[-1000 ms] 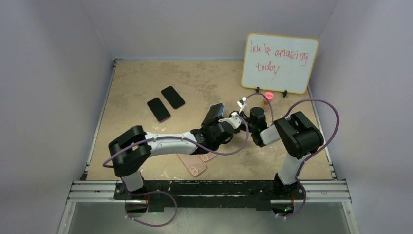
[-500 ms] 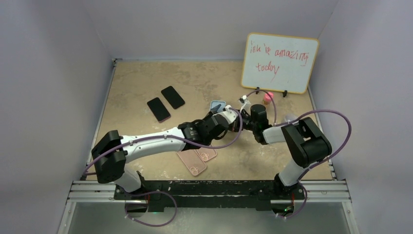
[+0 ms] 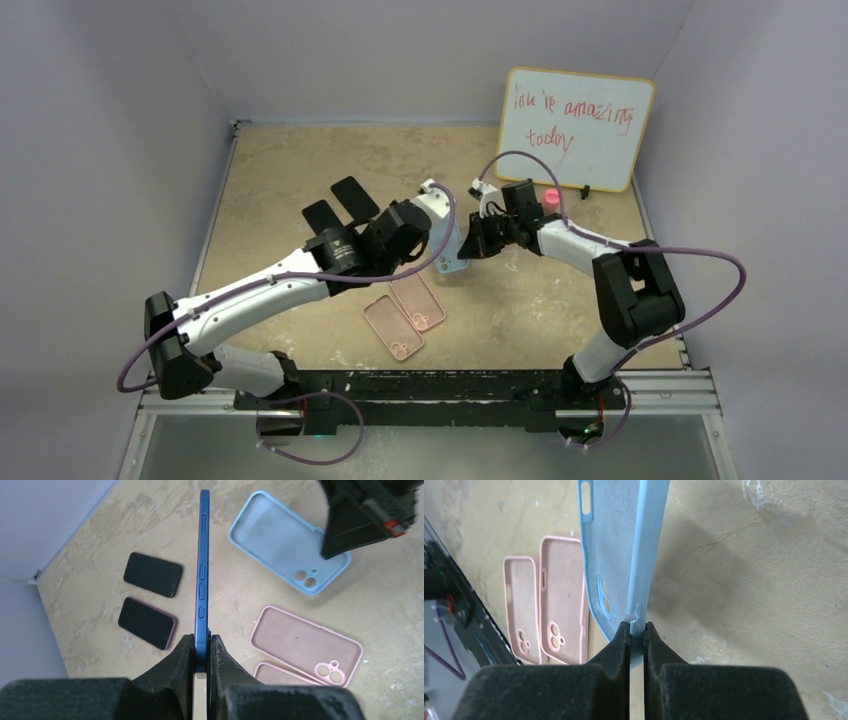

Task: Take the phone out of the phone case
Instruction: Place the phone case at the center of the board.

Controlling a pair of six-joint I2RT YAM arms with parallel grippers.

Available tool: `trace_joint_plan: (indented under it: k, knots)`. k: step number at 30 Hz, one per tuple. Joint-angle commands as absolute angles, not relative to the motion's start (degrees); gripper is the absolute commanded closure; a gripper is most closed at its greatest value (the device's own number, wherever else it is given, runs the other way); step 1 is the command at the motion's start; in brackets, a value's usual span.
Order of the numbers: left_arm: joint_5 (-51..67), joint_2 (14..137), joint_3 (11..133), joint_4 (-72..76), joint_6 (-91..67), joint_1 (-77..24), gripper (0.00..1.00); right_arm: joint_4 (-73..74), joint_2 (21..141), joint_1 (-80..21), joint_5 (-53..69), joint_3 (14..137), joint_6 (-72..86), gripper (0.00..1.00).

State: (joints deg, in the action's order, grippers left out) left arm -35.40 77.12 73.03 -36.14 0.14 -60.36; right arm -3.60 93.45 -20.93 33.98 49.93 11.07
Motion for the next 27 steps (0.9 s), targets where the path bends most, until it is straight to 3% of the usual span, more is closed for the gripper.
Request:
trace_joint_plan:
  k: [1,13,27]
  knots:
    - [-37.9,74.38,75.97,-41.36,-2.31,-56.51,1.0,17.28,95.24,-20.65,33.52,57.26,-4.05,1.0]
    - [-31.28,71.6,70.23,-38.94,-0.26,-43.13,1.0,30.12,101.15,-21.6,35.62,63.55,-14.06,1.0]
    - [-28.46,70.67,67.59,-37.11,-0.26,-37.99,1.0,39.34,109.94,-29.14,36.09,70.02,-20.88,0.98]
